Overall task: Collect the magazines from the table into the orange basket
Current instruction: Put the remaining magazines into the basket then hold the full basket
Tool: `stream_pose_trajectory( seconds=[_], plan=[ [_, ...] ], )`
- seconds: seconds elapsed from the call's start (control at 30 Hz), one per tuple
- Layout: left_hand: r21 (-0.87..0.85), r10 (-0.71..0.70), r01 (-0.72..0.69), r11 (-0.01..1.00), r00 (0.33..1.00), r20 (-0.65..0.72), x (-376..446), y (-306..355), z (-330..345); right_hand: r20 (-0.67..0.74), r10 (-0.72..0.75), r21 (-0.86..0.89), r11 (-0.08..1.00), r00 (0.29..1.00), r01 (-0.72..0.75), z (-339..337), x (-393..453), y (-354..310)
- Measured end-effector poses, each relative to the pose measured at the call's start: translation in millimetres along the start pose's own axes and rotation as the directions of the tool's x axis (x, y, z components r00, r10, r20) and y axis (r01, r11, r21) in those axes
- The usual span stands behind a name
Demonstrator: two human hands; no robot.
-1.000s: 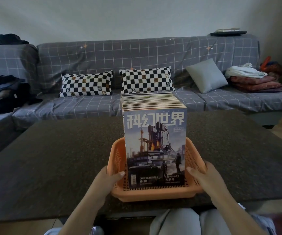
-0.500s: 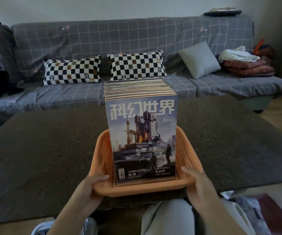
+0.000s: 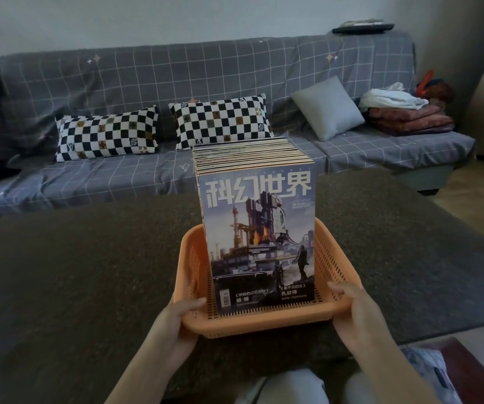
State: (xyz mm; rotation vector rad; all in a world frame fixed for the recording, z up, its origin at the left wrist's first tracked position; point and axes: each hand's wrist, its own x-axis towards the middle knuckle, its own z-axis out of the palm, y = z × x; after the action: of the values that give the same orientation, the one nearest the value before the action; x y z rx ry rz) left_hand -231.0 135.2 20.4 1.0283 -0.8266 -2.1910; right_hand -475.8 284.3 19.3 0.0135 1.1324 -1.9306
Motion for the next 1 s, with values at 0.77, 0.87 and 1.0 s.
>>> stream_pose_trajectory(
  seconds=[0.77, 0.87, 1.0],
  plan=[
    [0.081, -0.096, 0.085, 0.993, 0.986, 0.134, 163.5, -33.1, 217.5, -0.191, -0.234, -0.229, 0.955, 0.953, 0.189, -62.0, 169.9, -148.3],
    [0.095, -0.105, 0.091, 0.991, 0.983, 0.153, 182.5, -38.0, 241.3, -0.19, -0.264, -0.258, 0.943, 0.945, 0.212, -70.3, 193.0, -167.4],
    [0.117, -0.103, 0.083, 0.99, 0.978, 0.179, 208.9, -43.6, 270.2, -0.186, -0.284, -0.292, 0.93, 0.941, 0.223, -78.9, 225.0, -190.4]
  ],
)
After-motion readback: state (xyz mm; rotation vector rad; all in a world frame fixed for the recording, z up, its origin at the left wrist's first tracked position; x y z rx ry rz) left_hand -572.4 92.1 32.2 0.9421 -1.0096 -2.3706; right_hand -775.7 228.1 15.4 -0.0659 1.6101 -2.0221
